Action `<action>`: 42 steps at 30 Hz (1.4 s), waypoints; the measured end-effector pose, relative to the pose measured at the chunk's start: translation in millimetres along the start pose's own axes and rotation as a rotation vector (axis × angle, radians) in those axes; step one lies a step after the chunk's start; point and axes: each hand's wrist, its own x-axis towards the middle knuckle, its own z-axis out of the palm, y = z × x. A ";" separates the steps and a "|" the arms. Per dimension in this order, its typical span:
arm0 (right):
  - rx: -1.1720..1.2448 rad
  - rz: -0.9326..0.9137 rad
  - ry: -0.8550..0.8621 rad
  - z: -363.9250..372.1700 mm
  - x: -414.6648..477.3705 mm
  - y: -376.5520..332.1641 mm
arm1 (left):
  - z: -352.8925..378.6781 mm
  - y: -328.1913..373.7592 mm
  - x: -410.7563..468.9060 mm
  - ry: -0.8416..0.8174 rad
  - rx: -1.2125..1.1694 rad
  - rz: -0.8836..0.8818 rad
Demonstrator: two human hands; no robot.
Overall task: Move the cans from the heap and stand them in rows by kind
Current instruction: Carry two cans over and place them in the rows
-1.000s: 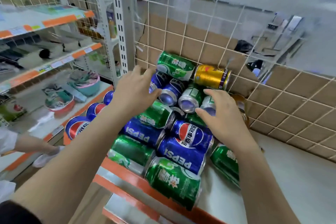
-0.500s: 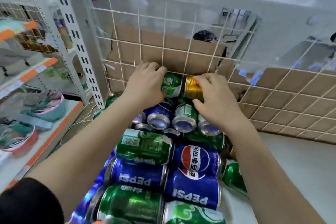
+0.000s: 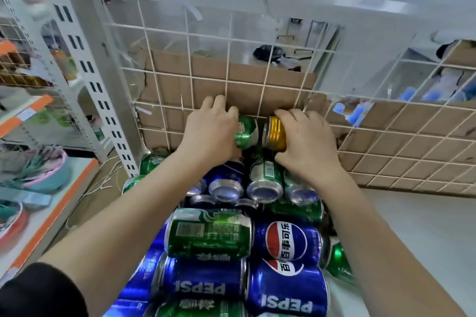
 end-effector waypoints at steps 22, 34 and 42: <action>1.224 0.755 0.310 -86.3 -209.0 94.4 | -76.0 191.5 -58.5 -0.143 -1.112 0.193; 1.057 1.039 0.397 -129.3 -469.0 237.5 | -63.8 478.8 -175.9 -0.605 -1.435 0.246; 1.109 1.252 0.506 -156.1 -579.2 314.9 | -75.3 616.8 -205.6 -0.713 -1.378 0.415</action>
